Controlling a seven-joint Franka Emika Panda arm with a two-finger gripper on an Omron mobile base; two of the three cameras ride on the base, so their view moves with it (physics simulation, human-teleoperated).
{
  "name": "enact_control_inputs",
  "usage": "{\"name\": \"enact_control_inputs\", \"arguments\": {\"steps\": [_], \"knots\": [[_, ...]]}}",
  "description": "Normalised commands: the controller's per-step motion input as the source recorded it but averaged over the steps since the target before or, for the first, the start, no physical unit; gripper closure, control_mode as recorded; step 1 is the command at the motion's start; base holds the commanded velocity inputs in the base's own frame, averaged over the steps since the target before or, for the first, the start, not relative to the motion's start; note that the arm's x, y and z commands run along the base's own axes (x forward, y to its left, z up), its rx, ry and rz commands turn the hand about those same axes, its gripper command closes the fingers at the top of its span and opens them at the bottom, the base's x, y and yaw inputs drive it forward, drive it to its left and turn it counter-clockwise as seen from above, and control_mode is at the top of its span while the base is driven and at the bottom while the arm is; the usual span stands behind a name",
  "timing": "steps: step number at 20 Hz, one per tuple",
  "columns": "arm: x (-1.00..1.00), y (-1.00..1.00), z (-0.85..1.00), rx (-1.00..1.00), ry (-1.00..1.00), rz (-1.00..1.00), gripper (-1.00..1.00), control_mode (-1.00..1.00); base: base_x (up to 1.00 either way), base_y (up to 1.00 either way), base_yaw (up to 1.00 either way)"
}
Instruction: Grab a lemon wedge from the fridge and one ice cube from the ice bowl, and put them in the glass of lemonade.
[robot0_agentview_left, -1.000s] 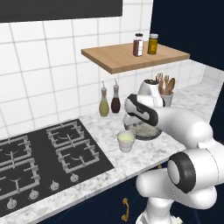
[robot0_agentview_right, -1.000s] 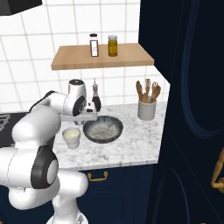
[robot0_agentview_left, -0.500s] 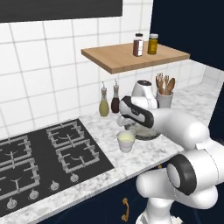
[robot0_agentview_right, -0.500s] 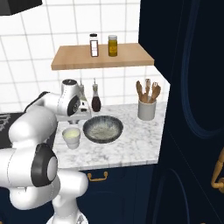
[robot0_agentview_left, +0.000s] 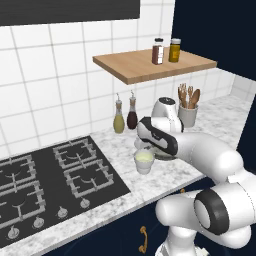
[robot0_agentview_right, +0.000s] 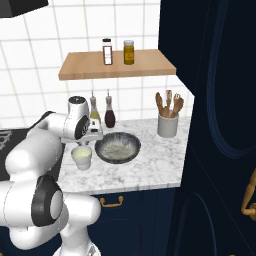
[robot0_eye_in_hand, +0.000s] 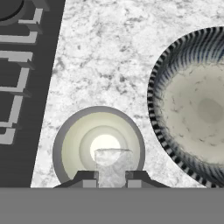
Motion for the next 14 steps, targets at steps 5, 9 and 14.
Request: {"name": "enact_control_inputs", "arguments": {"steps": [5, 9, 14], "knots": [[-0.03, 0.17, 0.07, -0.08, -0.01, 0.00, 1.00, -1.00, 0.00, 0.00, 0.00], [0.02, 0.06, 0.02, -0.07, 0.00, 0.00, 1.00, -1.00, 0.00, 0.00, 0.00], [0.01, 0.03, 0.00, 0.00, 0.01, 0.00, 1.00, -1.00, 0.00, 0.00, 0.00]]}}
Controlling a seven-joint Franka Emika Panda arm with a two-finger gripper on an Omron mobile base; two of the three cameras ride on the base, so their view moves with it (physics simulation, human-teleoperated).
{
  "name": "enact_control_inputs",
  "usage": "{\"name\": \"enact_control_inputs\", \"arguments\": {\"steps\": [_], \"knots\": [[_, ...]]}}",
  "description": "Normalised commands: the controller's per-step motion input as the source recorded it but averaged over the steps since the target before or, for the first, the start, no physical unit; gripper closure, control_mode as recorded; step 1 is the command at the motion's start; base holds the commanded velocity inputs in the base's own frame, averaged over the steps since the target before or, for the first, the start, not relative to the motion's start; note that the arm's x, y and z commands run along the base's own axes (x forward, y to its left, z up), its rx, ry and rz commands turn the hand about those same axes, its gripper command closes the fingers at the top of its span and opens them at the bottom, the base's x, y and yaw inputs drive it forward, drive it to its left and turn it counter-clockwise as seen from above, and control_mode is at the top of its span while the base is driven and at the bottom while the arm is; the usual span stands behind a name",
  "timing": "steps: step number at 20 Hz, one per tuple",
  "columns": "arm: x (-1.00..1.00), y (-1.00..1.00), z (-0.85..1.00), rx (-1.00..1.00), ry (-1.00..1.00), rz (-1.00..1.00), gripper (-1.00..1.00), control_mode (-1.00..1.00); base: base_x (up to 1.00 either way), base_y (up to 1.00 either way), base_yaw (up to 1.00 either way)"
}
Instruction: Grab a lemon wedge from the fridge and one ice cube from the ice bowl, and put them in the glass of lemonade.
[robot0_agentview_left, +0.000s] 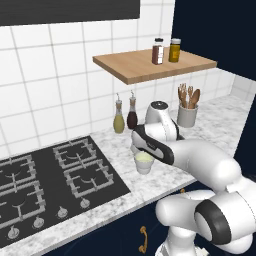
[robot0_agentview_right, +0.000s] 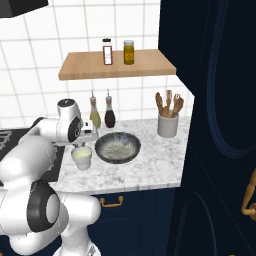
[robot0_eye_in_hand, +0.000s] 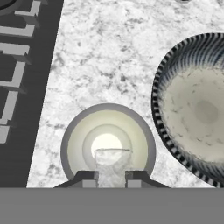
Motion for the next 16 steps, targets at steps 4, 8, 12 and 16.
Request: {"name": "enact_control_inputs", "arguments": {"steps": [4, 8, 12, 16], "knots": [[0.00, 0.00, -0.01, 0.00, 0.00, 0.00, 1.00, -1.00, 0.00, 0.00, 0.00], [0.00, 0.09, -0.05, 0.00, 0.00, 0.00, -1.00, -1.00, 0.00, 0.00, 0.00], [0.00, 0.01, 0.00, 0.00, 0.00, 0.00, -1.00, -1.00, 0.00, 0.00, 0.00], [0.00, 0.00, 0.00, 0.00, 0.00, 0.00, -1.00, -1.00, 0.00, 0.00, 0.00]]}}
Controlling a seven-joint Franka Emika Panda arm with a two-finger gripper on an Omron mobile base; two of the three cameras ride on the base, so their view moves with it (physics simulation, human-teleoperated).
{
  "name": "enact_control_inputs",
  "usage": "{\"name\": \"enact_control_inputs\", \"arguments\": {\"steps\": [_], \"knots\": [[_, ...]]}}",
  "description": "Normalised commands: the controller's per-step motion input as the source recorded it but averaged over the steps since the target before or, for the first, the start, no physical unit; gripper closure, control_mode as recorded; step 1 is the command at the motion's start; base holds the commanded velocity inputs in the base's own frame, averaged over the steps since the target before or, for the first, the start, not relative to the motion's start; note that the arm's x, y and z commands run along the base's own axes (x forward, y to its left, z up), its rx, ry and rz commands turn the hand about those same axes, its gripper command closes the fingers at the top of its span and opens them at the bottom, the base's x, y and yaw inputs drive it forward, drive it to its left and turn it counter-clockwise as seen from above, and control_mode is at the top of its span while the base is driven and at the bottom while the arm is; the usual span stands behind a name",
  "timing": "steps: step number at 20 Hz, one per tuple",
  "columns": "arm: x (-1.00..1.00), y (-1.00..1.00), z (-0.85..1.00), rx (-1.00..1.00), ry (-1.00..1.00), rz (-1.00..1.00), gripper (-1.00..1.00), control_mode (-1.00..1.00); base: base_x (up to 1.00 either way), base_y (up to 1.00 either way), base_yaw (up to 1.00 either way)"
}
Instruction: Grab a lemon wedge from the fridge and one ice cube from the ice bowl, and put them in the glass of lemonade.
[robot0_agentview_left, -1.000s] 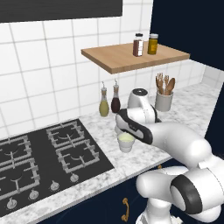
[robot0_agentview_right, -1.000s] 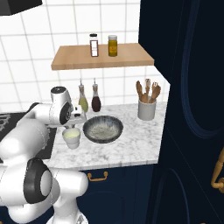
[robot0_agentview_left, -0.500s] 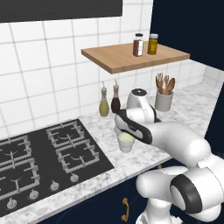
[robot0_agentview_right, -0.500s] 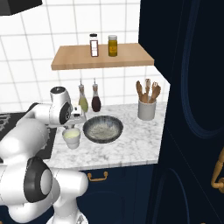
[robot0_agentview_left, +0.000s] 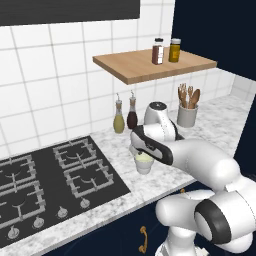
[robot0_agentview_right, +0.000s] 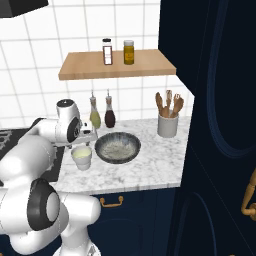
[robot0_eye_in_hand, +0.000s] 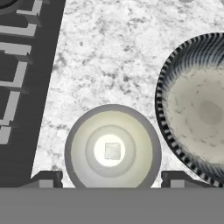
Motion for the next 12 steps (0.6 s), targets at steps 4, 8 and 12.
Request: {"name": "enact_control_inputs", "arguments": {"steps": [4, 8, 12], "knots": [[-0.11, -0.04, 0.08, 0.05, 0.00, 0.00, -1.00, -1.00, 0.00, 0.00, 0.00], [-0.18, -0.26, 0.18, 0.10, 0.00, 0.00, -1.00, -1.00, 0.00, 0.00, 0.00], [-0.16, -0.24, 0.17, 0.08, 0.00, 0.00, -1.00, -1.00, 0.00, 0.00, 0.00]]}}
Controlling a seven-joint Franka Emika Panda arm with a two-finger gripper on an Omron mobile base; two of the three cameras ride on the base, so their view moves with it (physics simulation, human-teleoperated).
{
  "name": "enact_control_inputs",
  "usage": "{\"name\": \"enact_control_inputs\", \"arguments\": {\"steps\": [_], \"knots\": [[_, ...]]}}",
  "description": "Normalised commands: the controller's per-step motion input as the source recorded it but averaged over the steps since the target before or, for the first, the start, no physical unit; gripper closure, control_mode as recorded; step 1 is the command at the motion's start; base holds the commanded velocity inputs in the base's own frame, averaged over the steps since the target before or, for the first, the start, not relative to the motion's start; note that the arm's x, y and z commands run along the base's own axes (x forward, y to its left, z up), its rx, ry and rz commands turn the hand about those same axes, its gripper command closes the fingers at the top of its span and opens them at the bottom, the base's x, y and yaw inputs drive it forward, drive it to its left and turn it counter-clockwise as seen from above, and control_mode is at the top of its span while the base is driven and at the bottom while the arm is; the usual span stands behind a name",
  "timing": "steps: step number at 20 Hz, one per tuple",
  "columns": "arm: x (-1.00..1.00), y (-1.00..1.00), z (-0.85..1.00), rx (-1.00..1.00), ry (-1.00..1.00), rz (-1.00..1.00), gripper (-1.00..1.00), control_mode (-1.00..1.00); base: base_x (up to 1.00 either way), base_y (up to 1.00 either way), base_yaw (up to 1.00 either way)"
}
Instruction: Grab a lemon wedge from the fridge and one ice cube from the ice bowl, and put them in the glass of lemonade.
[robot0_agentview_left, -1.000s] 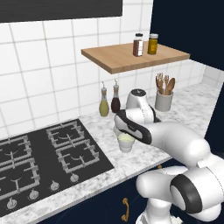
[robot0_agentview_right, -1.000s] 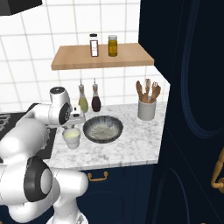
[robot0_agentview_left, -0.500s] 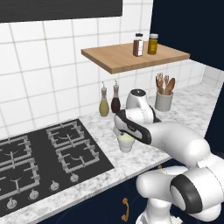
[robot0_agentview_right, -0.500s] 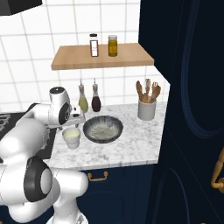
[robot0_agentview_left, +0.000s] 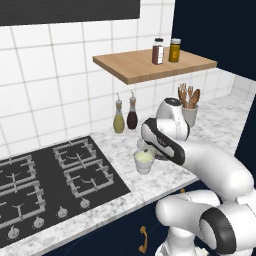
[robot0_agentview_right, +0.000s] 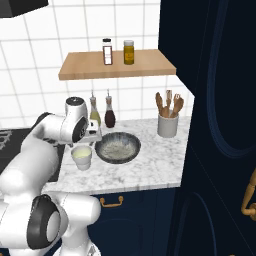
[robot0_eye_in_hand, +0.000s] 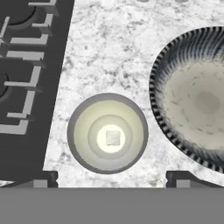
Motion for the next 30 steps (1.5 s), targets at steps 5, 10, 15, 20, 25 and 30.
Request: {"name": "enact_control_inputs", "arguments": {"steps": [5, 10, 15, 20, 25, 30], "knots": [[-0.78, -0.29, 0.33, 0.05, -0.02, -0.03, -1.00, -1.00, 0.00, 0.00, 0.00], [-1.00, -0.32, 0.77, -0.02, 0.09, -0.12, -1.00, -1.00, 0.00, 0.00, 0.00], [-0.97, -0.09, 0.53, -0.06, 0.09, -0.20, -1.00, -1.00, 0.00, 0.00, 0.00], [-0.55, -0.07, 0.03, 0.00, -0.01, -0.05, -1.00, -1.00, 0.00, 0.00, 0.00], [0.00, 0.00, 0.00, 0.00, 0.00, 0.00, -1.00, -1.00, 0.00, 0.00, 0.00], [0.00, 0.00, 0.00, 0.00, 0.00, 0.00, -1.00, 1.00, -0.42, -0.31, -0.41]]}}
